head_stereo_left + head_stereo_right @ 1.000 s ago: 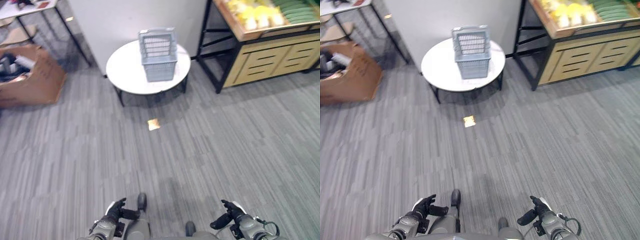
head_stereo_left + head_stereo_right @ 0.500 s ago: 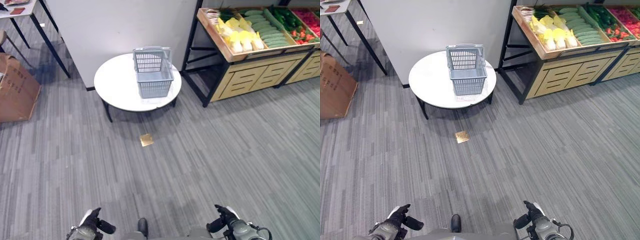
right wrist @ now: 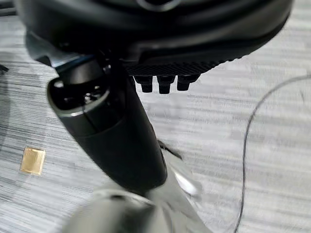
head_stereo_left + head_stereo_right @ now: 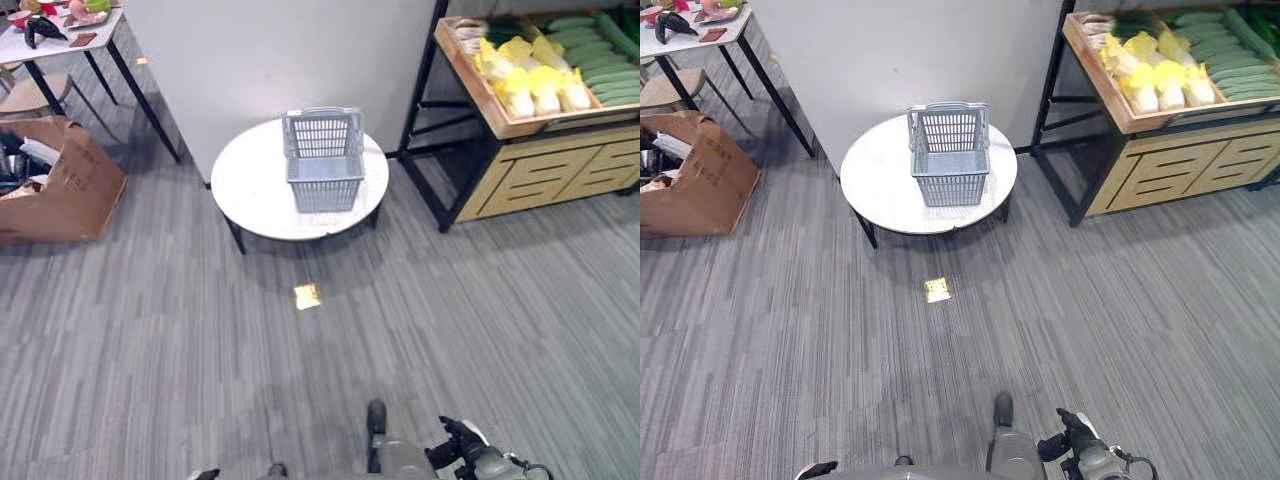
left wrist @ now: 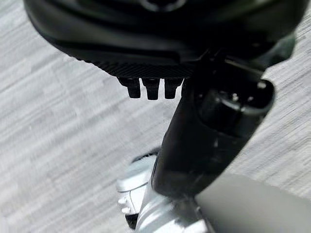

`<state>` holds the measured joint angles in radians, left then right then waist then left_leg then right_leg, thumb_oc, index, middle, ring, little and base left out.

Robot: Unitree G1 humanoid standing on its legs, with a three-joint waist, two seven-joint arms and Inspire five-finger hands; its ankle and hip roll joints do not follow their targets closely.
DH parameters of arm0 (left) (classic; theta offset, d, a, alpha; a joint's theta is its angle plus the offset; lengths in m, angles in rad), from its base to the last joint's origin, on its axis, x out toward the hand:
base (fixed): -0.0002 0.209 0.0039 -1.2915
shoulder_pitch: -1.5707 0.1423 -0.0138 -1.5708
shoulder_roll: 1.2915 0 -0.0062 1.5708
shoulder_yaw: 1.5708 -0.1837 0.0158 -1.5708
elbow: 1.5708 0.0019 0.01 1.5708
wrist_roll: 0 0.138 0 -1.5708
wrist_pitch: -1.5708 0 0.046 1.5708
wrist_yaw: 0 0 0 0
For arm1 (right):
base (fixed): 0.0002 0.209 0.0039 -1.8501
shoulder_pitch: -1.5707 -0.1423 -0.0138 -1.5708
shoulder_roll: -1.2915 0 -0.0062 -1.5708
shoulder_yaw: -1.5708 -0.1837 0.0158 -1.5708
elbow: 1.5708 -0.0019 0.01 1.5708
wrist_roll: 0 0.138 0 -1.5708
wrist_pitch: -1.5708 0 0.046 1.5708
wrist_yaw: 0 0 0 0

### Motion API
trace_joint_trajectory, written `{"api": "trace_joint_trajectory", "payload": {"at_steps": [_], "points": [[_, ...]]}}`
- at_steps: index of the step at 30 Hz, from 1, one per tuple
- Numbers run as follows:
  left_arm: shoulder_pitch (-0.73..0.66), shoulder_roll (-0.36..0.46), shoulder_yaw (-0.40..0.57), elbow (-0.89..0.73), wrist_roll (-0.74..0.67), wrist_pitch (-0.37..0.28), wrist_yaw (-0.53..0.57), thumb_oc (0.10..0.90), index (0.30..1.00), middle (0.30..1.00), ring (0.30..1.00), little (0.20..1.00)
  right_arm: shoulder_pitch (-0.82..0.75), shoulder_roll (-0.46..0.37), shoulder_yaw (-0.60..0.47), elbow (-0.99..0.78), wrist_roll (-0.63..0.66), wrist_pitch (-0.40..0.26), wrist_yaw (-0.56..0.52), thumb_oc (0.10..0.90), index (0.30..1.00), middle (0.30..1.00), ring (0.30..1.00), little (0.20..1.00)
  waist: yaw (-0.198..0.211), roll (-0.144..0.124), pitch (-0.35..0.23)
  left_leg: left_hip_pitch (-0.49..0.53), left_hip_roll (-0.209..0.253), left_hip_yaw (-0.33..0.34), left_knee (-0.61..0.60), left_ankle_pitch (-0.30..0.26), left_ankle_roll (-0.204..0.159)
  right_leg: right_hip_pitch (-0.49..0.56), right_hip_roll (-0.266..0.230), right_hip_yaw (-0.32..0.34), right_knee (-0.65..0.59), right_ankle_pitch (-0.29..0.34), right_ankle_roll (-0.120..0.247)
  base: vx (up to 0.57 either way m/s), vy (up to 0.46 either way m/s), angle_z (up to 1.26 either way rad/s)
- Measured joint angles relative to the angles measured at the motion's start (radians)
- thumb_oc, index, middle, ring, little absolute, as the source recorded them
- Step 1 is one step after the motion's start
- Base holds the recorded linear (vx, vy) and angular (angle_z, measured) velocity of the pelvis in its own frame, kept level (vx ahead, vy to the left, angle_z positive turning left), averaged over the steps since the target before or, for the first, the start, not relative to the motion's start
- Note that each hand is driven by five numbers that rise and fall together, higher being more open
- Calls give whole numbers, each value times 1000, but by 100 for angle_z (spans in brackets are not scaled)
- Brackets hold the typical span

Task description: Get the vegetables into the basket

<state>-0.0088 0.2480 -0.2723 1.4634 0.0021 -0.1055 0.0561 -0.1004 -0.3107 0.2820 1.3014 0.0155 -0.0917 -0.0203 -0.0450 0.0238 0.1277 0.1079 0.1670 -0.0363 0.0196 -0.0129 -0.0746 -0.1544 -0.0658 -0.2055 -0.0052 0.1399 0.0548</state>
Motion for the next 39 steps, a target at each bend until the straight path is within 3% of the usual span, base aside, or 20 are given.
{"api": "trace_joint_trajectory", "payload": {"at_steps": [1,3,6,9,11,12,14,17,19,20,21,22,26,28,29,30,31,33,36,39], "points": [[-7,5,5,1,0,-1,-2,900,1000,1000,1000,1000,1,-22,1,-35,0,-10,0,900,1000,1000,1000,1000,-9,2,-14,-35,18,-12,48,53,-64,-1,23,-20,21,-33,-42,213,-266,25],[-11,7,7,2,0,-3,-2,900,1000,1000,1000,1000,-8,-29,2,-44,1,-11,-1,900,1000,1000,1000,1000,-7,8,-19,-68,38,-38,101,84,-101,2,44,-35,26,-65,-58,159,-198,18],[-40,11,9,0,-1,-10,0,900,1000,1000,1000,1000,-11,-43,12,-36,2,-13,-2,900,1000,1000,1000,1000,1,-2,-12,-180,37,-50,309,127,-147,31,52,-48,26,-96,-104,191,-140,16],[-45,10,2,-11,0,-12,1,900,1000,1000,1000,1000,-8,-46,21,5,2,-13,-7,900,1000,1000,1000,1000,0,-12,-6,-212,8,-38,355,82,-142,86,44,-64,3,-112,-120,157,-40,19],[-49,10,2,-18,0,-14,1,900,1000,1000,1000,1000,-8,-48,30,16,2,-12,-11,900,1000,1000,1000,1000,0,-16,-5,-258,-18,-28,302,54,-128,100,46,-73,-23,-125,-112,180,29,26],[-63,11,0,-20,-1,-14,3,900,1000,1000,1000,1000,-5,-44,34,35,2,-6,-10,900,1000,1000,1000,1000,6,-26,2,-289,-45,-3,156,46,-105,110,47,-79,-57,-118,-90,198,90,19],[-58,10,1,-21,-1,-12,2,900,1000,1000,1000,1000,-6,-39,37,43,1,-5,-13,900,1000,1000,1000,1000,18,-29,7,-323,-50,6,58,79,-75,115,53,-75,-66,-106,-99,229,127,-9],[-60,4,-12,-21,-1,-13,6,900,1000,1000,1000,1000,-9,-26,39,46,1,-5,-23,900,1000,1000,1000,1000,35,-21,24,-370,-20,11,-114,172,-93,150,62,-47,-87,-132,-58,303,163,-28],[-56,0,-15,-29,1,-14,2,900,1000,1000,1000,1000,-7,-16,38,46,-2,-6,-21,900,1000,1000,1000,1000,59,-7,36,-392,6,23,-105,211,-85,209,58,-5,-80,-164,-37,528,400,-72],[-1,-30,-10,-28,13,-14,-7,900,1000,1000,1000,1000,8,-14,26,67,-9,-11,-22,900,1000,1000,1000,1000,57,7,21,-354,8,70,-45,193,-26,269,32,27,-65,-198,-10,535,502,-76],[7,-41,-22,-32,22,-14,-14,900,1000,1000,1000,1000,23,-11,31,61,-10,-10,-25,900,1000,1000,1000,1000,56,-1,9,-335,-16,83,-31,229,-36,290,1,40,-53,-222,16,357,372,-61],[4,-21,-40,-38,42,-8,-17,900,1000,1000,1000,1000,45,14,34,62,-18,-9,-13,900,1000,1000,1000,1000,55,-48,-13,-303,-86,128,-61,204,22,265,-72,43,19,-222,20,294,393,-8],[-14,24,-59,-26,57,-13,-9,900,1000,1000,1000,1000,41,22,14,54,-19,-10,-21,900,1000,1000,1000,1000,57,-81,-40,-201,-186,158,-83,131,122,130,-195,112,394,-193,57,215,392,-5],[-51,68,-81,-38,57,-12,1,900,1000,1000,1000,1000,20,49,17,42,-19,-8,-18,900,1000,1000,1000,1000,63,-111,-53,-193,-214,169,-73,99,164,95,-206,136,401,-162,103,250,482,-13],[-66,70,-81,-35,58,-10,-1,900,1000,1000,1000,1000,15,54,18,34,-19,-6,-19,900,1000,1000,1000,1000,70,-117,-43,-184,-224,187,-66,83,166,79,-212,134,438,-125,105,164,168,-47],[-61,63,-80,-38,58,-10,-2,900,1000,1000,1000,1000,-2,43,14,25,-18,-10,-23,900,1000,1000,1000,1000,71,-90,-18,-129,-208,197,-93,78,176,28,-220,121,556,-88,120,113,105,-36],[-63,59,-79,-38,58,-9,-5,900,1000,1000,1000,1000,-1,31,17,11,-18,-18,-21,900,1000,1000,1000,1000,54,-76,-13,-114,-206,191,-93,63,194,21,-215,115,575,-132,121,237,111,-20],[-69,59,-83,-40,58,-13,-9,900,1000,1000,1000,1000,-1,32,30,7,-17,-22,-19,900,1000,1000,1000,1000,49,-82,-15,-104,-213,189,-95,45,193,-18,-202,108,519,-163,120,210,62,11],[-75,53,-79,-40,58,-10,-12,900,1000,1000,1000,1000,-9,37,35,2,-17,-26,-16,900,1000,1000,1000,1000,48,-82,-10,-79,-213,180,-106,49,180,-29,-176,31,282,-169,122,248,-58,11],[-72,38,-77,-5,58,-5,-11,900,1000,1000,1000,1000,-11,37,31,-15,-15,-29,-16,900,1000,1000,1000,1000,33,-78,-4,-56,-210,177,-104,21,154,-50,-160,8,24,-84,116,272,-84,-4]]}}
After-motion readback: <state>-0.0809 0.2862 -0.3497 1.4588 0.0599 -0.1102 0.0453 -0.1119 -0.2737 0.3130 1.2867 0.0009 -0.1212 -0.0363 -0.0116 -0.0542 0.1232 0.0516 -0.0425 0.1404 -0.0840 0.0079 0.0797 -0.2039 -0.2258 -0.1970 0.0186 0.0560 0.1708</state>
